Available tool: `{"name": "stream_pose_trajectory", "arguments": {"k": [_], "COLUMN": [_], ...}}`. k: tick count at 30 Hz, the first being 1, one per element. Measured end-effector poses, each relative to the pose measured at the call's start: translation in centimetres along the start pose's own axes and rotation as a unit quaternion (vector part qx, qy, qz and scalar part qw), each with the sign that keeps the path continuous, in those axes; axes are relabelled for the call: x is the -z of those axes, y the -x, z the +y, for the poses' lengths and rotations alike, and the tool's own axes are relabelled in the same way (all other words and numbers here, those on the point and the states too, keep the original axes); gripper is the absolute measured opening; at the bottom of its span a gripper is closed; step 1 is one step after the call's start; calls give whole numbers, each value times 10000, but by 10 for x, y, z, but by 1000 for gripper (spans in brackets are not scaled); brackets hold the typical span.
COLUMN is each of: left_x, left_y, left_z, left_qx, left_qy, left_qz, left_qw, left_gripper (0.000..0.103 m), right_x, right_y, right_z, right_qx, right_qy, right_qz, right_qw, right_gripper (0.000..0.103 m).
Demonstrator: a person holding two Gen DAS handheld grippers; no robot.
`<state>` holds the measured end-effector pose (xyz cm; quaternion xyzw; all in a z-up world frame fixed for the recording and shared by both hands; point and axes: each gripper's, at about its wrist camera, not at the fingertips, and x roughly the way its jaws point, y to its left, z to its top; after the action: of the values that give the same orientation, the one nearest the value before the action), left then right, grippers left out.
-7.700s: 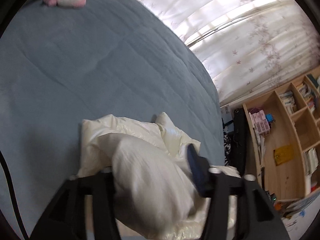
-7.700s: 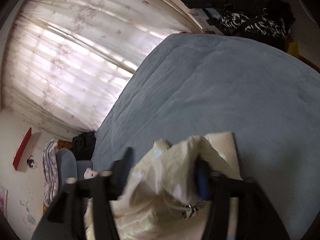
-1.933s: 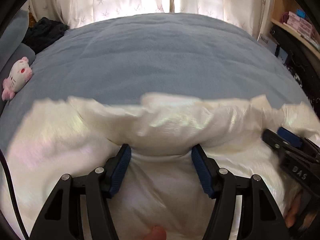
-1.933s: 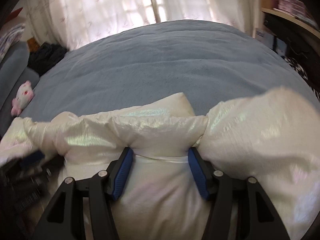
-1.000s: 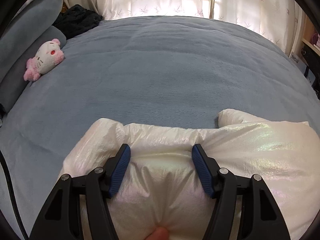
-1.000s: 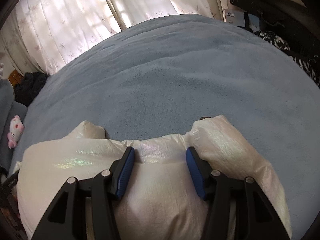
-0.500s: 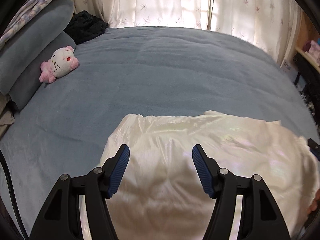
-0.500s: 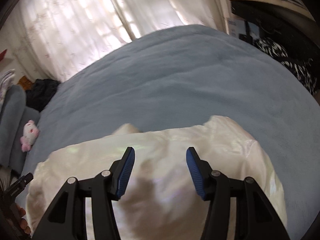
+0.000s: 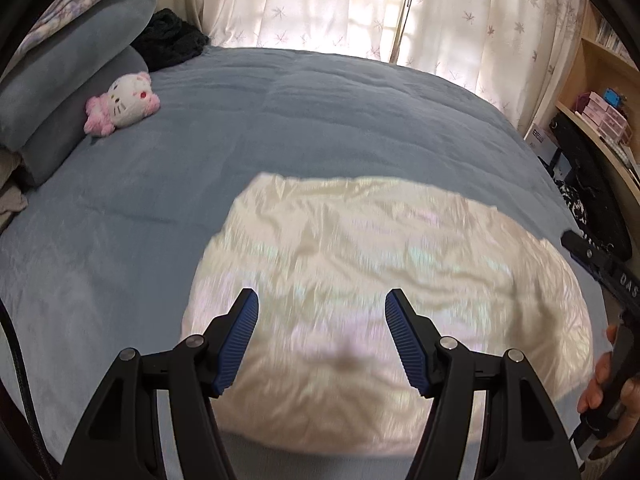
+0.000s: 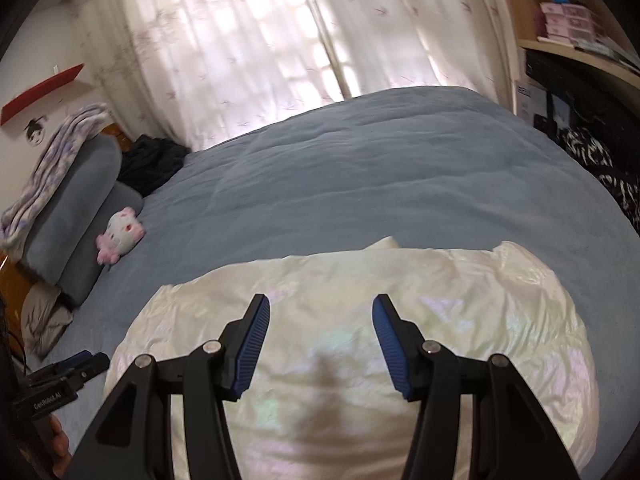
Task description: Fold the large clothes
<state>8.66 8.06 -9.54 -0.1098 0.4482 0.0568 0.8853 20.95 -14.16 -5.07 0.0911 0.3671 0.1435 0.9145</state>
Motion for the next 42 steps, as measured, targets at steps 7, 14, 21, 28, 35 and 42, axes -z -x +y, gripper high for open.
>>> {"name": "stream_pose_trajectory", "arguments": {"k": [7,14,21,28,35,42], "left_x": [38,88,135,141,124,103], "left_y": [3,-2,-32,-53,-84,-109], "left_z": [15,31,55,73,73,79], "left_qx": [309,1350,1763,2029,2209,2341], "left_qy": [332,803,1536,1950,1913,2182], "left_qz": [237,487,819,597,522,339], "left_qw": [9987,9864,9688,9577,9549,9468], "left_gripper": [64,66,67,67,71,78], "right_x": [17,36,48,58,58,40], "right_y": [4,-3,-14,-22,-35,-59], "right_z": [25,34,32,40,45,47], "right_qx": [-153,-143,-139,-169,-135,192], "right_qy": [170,265,173,337,402,435], "right_qz": [89,303,441,467,507,295], "right_qw": [9997,9991,9988,9982,9978,9984], "right_gripper": [54,54,54,54,54,53]}}
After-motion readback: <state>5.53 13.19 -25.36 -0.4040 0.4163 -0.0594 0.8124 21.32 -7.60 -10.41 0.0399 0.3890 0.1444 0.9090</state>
